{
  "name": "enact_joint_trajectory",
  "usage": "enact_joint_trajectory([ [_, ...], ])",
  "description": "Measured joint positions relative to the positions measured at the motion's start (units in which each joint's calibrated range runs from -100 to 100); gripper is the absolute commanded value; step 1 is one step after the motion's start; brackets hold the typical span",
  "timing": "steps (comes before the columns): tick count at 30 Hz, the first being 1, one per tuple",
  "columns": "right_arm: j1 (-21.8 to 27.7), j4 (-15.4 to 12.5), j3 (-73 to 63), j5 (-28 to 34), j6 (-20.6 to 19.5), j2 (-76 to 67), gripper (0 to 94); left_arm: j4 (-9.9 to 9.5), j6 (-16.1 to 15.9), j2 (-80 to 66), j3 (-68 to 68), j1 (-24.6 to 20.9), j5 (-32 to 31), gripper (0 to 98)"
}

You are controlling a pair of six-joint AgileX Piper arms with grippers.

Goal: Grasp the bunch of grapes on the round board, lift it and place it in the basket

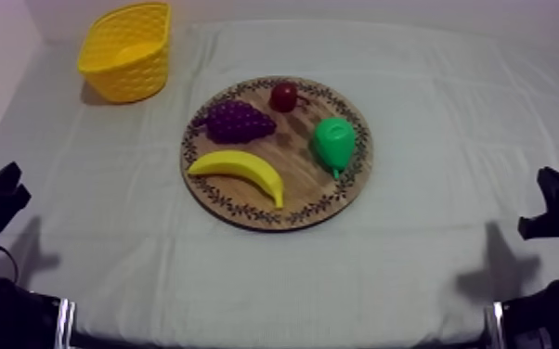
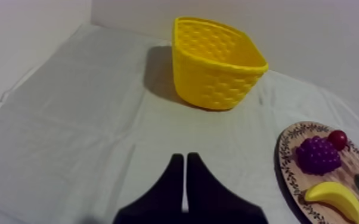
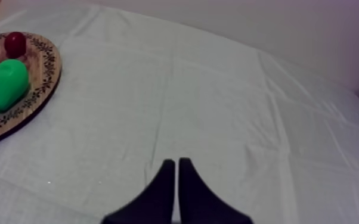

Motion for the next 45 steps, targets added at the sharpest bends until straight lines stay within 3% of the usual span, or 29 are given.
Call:
enact_joint_trajectory([
  [5,0.0,0.0,0.0,0.0,0.0,0.0,0.5,0.17,-1.7,0.0,-0.1,0.5,0.4,0.0],
  [11,0.0,0.0,0.0,0.0,0.0,0.0,0.5,0.18,-8.0,0.0,-0.1,0.5,0.5,0.0],
  [14,0.0,0.0,0.0,0.0,0.0,0.0,0.5,0.18,-9.5,0.0,-0.1,0.5,0.5,0.0],
  [28,0.0,0.0,0.0,0.2,0.0,0.0,0.5,0.18,-10.3,1.8,-0.7,1.4,-0.6,0.0],
  [45,0.0,0.0,0.0,0.0,0.0,0.0,0.5,-0.79,-10.7,24.8,-19.8,8.1,-1.0,0.0],
])
